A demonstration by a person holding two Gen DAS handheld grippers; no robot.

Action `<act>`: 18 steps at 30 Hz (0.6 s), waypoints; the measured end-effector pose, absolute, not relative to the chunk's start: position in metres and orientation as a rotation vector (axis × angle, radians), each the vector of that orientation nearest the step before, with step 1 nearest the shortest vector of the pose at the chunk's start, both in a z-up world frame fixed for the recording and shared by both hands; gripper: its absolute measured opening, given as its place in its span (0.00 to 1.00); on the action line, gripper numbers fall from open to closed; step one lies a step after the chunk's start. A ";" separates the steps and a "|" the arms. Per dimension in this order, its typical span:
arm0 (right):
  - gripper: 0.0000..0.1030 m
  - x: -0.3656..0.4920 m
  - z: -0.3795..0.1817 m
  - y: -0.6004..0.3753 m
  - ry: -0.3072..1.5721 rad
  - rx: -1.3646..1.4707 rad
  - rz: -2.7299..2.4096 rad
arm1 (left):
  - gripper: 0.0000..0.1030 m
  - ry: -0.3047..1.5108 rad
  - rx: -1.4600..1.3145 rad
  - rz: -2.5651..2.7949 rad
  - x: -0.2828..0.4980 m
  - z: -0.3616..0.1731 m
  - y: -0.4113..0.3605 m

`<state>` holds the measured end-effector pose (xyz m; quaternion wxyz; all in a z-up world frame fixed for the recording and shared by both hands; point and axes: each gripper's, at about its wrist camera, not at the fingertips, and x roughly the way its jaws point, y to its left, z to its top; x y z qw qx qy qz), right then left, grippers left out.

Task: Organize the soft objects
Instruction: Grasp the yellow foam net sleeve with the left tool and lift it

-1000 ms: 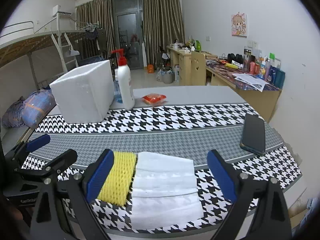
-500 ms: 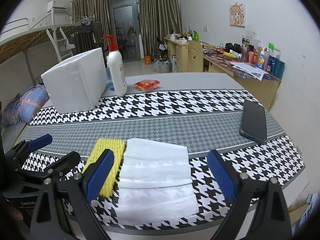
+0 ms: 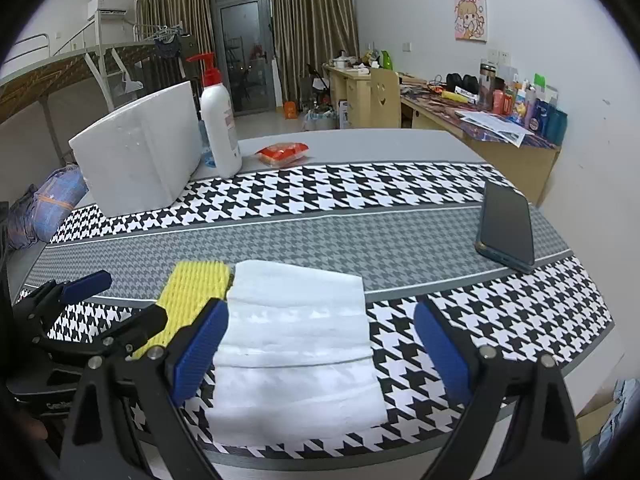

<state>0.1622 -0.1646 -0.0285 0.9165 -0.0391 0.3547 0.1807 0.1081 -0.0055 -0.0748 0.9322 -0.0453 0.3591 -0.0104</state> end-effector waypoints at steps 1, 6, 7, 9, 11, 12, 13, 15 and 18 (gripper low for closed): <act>0.94 0.163 -0.029 -0.165 0.731 -0.076 0.375 | 0.90 0.740 -0.093 -0.026 0.108 -0.076 -0.006; 0.93 0.165 -0.032 -0.166 0.742 -0.077 0.375 | 0.82 0.770 -0.094 -0.048 0.113 -0.081 -0.009; 0.94 0.165 -0.033 -0.167 0.745 -0.075 0.375 | 0.79 0.775 -0.095 -0.053 0.114 -0.082 -0.010; 0.94 0.166 -0.034 -0.167 0.749 -0.071 0.377 | 0.71 0.795 -0.095 -0.065 0.118 -0.085 -0.011; 0.94 0.166 -0.036 -0.167 0.755 -0.068 0.380 | 0.62 0.828 -0.097 -0.080 0.121 -0.090 -0.013; 0.94 0.167 -0.036 -0.167 0.757 -0.067 0.380 | 0.59 0.841 -0.100 -0.089 0.122 -0.092 -0.015; 0.94 0.167 -0.037 -0.167 0.759 -0.068 0.380 | 0.55 0.857 -0.102 -0.099 0.123 -0.095 -0.016; 0.94 0.168 -0.038 -0.166 0.760 -0.069 0.379 | 0.54 0.849 -0.093 -0.103 0.121 -0.095 -0.018; 0.94 0.168 -0.038 -0.166 0.762 -0.070 0.380 | 0.45 0.849 -0.092 -0.111 0.120 -0.095 -0.018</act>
